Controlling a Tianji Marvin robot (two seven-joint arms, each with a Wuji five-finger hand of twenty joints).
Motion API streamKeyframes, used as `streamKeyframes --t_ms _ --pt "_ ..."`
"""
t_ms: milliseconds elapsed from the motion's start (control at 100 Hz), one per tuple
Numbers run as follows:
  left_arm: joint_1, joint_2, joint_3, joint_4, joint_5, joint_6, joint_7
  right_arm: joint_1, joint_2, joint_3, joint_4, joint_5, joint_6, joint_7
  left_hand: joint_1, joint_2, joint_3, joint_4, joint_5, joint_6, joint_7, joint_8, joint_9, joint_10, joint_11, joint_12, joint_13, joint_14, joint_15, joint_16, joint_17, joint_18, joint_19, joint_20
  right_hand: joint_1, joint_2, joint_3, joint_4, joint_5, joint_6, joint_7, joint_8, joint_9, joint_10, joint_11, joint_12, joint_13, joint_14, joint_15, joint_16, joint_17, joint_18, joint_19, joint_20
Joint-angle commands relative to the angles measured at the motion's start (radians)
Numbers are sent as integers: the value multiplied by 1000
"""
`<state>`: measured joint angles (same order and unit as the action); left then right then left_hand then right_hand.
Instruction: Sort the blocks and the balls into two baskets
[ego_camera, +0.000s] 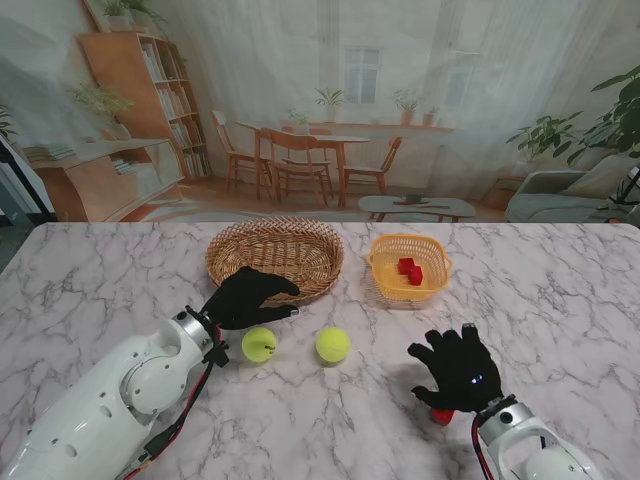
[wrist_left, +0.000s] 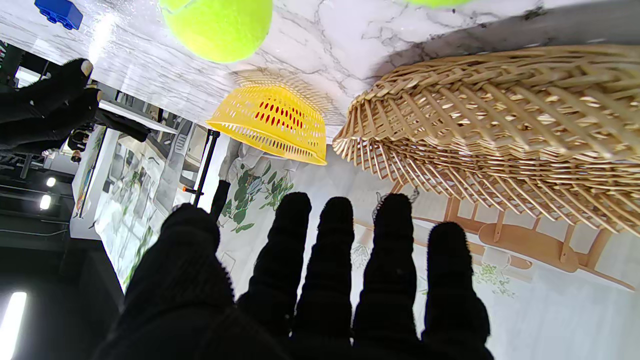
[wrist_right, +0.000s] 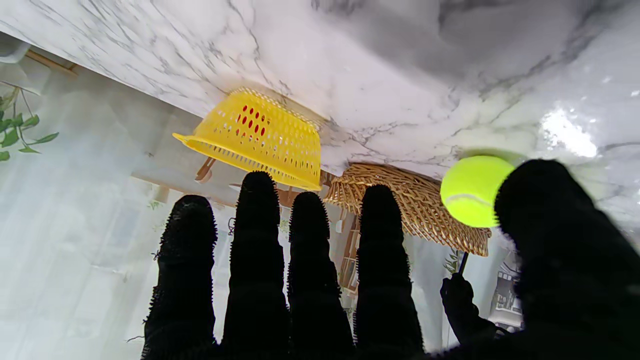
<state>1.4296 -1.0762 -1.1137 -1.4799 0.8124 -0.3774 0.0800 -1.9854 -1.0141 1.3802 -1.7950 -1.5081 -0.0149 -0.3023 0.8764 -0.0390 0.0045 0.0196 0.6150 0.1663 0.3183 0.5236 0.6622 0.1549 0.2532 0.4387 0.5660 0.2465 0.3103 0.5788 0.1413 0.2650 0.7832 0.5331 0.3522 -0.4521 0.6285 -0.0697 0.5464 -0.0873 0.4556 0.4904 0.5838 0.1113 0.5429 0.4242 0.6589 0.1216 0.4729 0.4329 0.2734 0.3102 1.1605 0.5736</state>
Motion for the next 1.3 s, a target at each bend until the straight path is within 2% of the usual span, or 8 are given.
streamKeyframes --t_ms 0,280,590,930,1290 --pt "-2 -1 3 0 2 2 -16 -29 -2 -1 18 -11 17 -7 -1 45 -26 -15 30 -18 11 6 20 -19 10 2 14 -1 17 6 -3 18 14 8 -27 18 -17 17 25 31 -14 21 6 19 -20 5 -6 26 -39 5 -12 37 -12 -9" --pt "-8 1 13 0 1 9 -26 -68 -5 4 39 -13 72 -37 -1 44 -26 -15 30 -19 11 6 21 -21 11 2 14 -1 18 6 -2 18 15 8 -30 13 -13 16 27 39 -12 23 0 21 -17 6 -11 26 -36 5 -13 35 -11 -8" --pt "-7 1 10 0 3 10 -25 -99 -5 15 36 -30 95 -51 -1 46 -26 -15 30 -19 12 6 20 -20 11 2 13 -1 17 6 -3 18 14 7 -75 -10 -5 9 90 143 3 35 1 28 -2 9 4 23 -8 19 -5 37 -8 -6" --pt "-9 1 12 4 6 9 -23 -158 -8 54 12 -56 119 -65 0 45 -26 -15 30 -19 12 6 21 -21 11 2 13 -1 17 6 -3 18 14 7 -80 -17 1 6 96 146 -8 52 -1 31 1 10 3 25 -1 22 -4 34 -10 -7" --pt "-11 1 15 6 6 10 -21 -142 -9 40 48 -44 152 -54 -1 45 -26 -15 31 -19 13 6 21 -21 11 2 14 -1 18 6 -2 18 15 7 -59 -30 8 10 113 127 1 73 3 31 4 12 7 23 3 25 -1 34 -10 -7"
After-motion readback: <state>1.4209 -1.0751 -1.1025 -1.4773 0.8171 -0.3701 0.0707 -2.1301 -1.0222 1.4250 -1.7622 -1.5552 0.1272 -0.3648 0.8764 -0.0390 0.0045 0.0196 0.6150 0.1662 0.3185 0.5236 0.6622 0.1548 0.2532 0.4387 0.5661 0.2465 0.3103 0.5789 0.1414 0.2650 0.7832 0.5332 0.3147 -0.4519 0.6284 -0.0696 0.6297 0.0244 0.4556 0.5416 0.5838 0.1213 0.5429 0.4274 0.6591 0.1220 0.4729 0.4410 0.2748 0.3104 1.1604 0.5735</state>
